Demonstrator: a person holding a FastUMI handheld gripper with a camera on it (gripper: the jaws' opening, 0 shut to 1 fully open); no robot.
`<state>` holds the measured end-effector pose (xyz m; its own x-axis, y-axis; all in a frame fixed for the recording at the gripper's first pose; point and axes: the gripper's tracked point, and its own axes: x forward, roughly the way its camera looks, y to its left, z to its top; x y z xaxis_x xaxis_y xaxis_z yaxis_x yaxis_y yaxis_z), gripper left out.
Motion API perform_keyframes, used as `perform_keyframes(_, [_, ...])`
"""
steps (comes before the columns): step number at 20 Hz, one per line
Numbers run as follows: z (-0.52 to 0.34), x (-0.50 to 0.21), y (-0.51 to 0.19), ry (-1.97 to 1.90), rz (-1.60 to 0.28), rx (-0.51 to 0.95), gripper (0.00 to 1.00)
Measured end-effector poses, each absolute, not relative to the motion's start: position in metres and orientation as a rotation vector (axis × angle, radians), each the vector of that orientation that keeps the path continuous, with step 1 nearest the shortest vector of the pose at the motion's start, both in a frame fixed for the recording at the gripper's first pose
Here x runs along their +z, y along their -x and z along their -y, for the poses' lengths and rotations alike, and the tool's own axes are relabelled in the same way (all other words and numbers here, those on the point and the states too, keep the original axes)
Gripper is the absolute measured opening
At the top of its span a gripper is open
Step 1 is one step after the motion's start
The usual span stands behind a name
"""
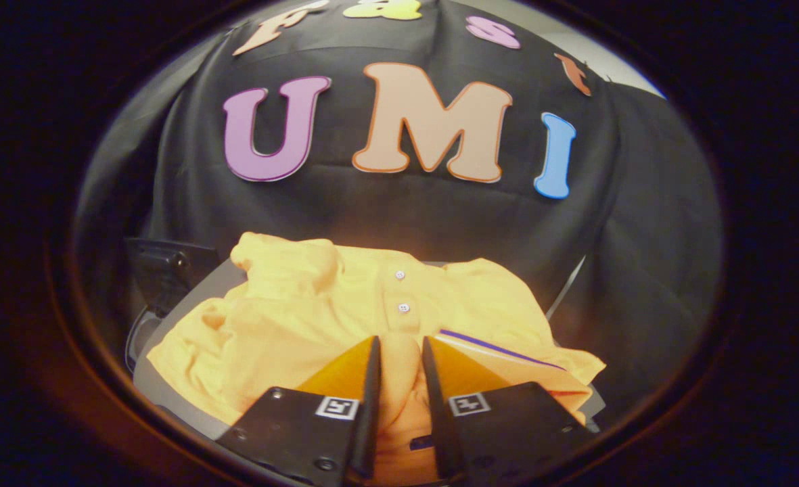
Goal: Put the clothes into the washing machine and then close the washing machine lid.
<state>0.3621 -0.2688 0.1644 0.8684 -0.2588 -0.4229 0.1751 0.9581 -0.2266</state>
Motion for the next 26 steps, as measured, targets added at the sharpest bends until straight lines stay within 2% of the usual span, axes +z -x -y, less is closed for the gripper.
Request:
perform_keyframes(1, [0.268, 0.166, -0.361, 0.202, -0.481, -0.242, 0.22])
perform_keyframes(3, [0.267, 0.168, -0.361, 0.212, -0.501, -0.260, 0.11])
perform_keyframes(5, [0.266, 0.174, -0.359, 0.183, -0.503, -0.276, 0.05])
perform_keyframes(13, [0.224, 0.252, -0.358, -0.005, -0.336, -0.273, 0.02])
perform_keyframes(22, [0.094, 0.291, -0.375, -0.082, -0.277, -0.079, 0.02])
perform_keyframes(26, [0.029, 0.285, -0.386, -0.103, -0.298, 0.021, 0.02])
